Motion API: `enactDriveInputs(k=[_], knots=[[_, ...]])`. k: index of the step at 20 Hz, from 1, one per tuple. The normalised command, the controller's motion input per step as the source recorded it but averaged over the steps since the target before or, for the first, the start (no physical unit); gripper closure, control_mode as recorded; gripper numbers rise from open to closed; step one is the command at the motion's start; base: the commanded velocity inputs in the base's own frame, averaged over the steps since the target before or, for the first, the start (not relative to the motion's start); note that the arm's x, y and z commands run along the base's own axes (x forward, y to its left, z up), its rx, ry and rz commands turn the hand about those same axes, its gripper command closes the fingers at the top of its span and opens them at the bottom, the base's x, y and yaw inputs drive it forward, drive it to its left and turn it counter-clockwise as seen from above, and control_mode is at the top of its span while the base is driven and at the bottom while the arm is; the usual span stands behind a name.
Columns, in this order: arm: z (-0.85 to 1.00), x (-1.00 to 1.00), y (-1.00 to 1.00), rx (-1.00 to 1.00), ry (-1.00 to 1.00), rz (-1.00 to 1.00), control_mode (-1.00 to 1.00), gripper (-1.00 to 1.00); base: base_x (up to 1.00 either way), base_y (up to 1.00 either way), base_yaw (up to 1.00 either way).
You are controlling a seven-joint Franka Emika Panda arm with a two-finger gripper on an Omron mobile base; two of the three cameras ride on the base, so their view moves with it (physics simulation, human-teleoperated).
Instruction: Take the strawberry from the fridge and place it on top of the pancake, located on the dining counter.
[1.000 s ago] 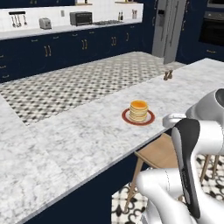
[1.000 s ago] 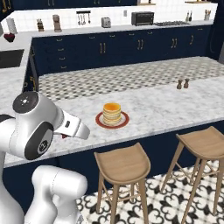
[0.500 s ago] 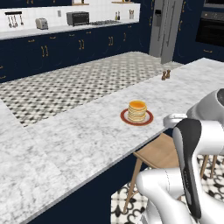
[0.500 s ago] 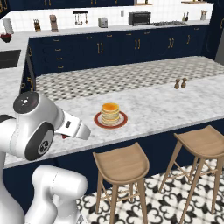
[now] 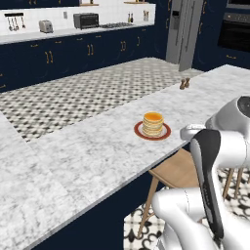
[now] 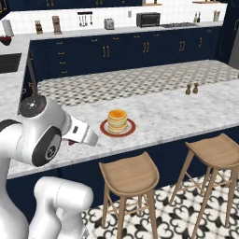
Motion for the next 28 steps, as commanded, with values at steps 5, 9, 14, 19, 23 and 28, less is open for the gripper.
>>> enactDriveInputs(k=[5,9,14,19,23,28], knots=[[0.54,1.00,-0.07,0.05,0.03,0.02,-1.00,1.00,0.00,0.00,0.00],[0.15,1.00,-0.12,0.02,0.08,0.00,-1.00,1.00,0.00,0.00,0.00],[-0.11,1.00,0.00,0.00,0.22,0.00,-1.00,1.00,0.00,0.00,0.00],[-0.26,0.97,0.00,0.00,0.22,0.00,-1.00,1.00,0.00,0.00,0.00],[-0.52,0.84,0.00,0.00,0.15,0.01,-1.00,1.00,0.00,0.00,0.00],[-0.56,0.77,0.00,0.00,0.17,0.01,-1.00,1.00,0.00,0.00,0.00]])
